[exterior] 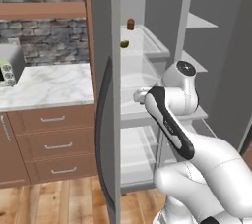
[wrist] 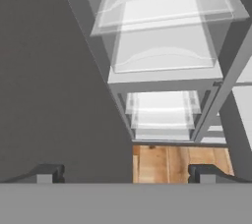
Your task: Take the kiwi and orange from the fridge shelf and place them in the freezer drawer to begin freezing them.
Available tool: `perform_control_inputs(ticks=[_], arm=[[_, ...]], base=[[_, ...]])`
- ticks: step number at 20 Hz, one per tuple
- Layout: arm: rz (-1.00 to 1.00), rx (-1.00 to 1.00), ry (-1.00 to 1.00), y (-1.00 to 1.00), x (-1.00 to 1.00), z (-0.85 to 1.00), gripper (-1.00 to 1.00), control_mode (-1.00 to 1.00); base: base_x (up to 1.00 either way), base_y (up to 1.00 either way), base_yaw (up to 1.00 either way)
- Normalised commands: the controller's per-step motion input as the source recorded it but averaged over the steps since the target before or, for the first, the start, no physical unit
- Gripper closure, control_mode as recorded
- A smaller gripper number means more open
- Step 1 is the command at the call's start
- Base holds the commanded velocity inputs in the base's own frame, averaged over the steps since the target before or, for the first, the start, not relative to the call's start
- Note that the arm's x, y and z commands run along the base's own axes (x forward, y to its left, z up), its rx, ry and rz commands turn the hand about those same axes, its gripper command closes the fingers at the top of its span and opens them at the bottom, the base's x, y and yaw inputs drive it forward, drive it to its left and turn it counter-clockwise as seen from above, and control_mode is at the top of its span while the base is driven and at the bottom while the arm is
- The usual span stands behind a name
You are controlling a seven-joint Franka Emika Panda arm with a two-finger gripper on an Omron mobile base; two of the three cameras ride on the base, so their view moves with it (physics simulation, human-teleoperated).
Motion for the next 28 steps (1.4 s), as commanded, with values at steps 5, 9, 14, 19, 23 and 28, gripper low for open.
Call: perform_control_inputs(ticks=[5,9,14,19,23,28], arm=[[0.00,0.00,0.00,0.00,0.00,0.00,-1.00,1.00],[0.00,0.00,0.00,0.00,0.00,0.00,-1.00,1.00],[0.00,0.00,0.00,0.00,0.00,0.00,-1.00,1.00],[0.00,0.00,-0.04,0.00,0.01,0.23,-1.00,-1.00],[-0.08,-0.03,-0.14,0.06,0.20,0.90,-1.00,-1.00],[-0.10,-0.02,-0.04,0.03,0.54,0.98,-1.00,-1.00]], base=[[0.52,-0.25,0.00],[0.54,-0.09,0.00],[0.46,0.00,0.00],[0.13,0.00,0.00],[0.00,0.00,0.00],[0.00,0.00,0.00]])
